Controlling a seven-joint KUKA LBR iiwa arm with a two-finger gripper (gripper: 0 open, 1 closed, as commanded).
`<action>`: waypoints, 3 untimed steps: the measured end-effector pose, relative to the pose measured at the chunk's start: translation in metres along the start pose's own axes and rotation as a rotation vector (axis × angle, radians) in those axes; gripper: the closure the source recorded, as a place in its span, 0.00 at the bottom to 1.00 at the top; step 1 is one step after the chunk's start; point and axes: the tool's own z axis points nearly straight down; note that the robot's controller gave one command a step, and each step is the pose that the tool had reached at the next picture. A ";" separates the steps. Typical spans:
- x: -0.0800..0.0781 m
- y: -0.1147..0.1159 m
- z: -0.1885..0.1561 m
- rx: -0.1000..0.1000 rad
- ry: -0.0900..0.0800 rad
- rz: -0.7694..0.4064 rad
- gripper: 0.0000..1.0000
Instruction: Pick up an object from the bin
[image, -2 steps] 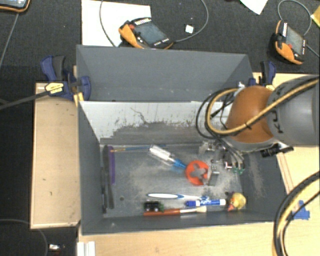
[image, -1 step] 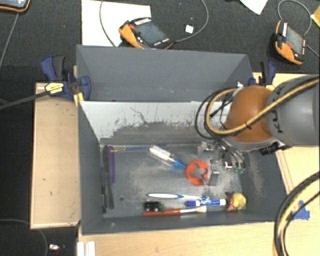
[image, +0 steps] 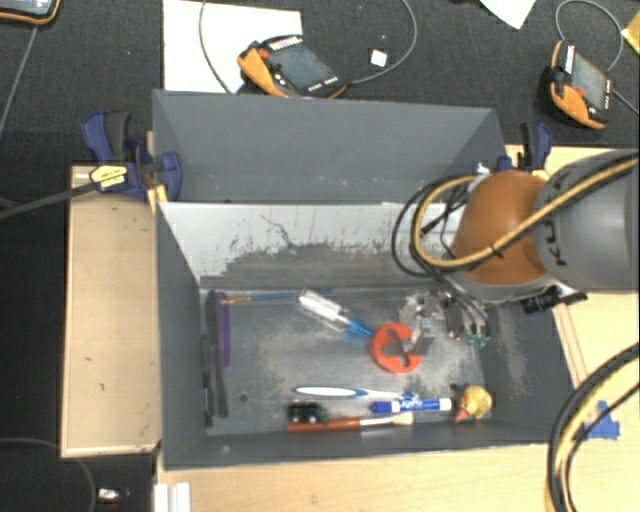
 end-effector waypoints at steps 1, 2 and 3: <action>0.000 0.000 0.000 0.000 0.000 0.000 1.00; 0.000 0.000 -0.003 0.000 -0.003 0.000 1.00; 0.000 0.000 -0.020 0.000 0.000 -0.001 1.00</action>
Offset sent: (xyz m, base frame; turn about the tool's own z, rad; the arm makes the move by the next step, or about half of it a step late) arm -0.0001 -0.0001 0.0053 -0.0001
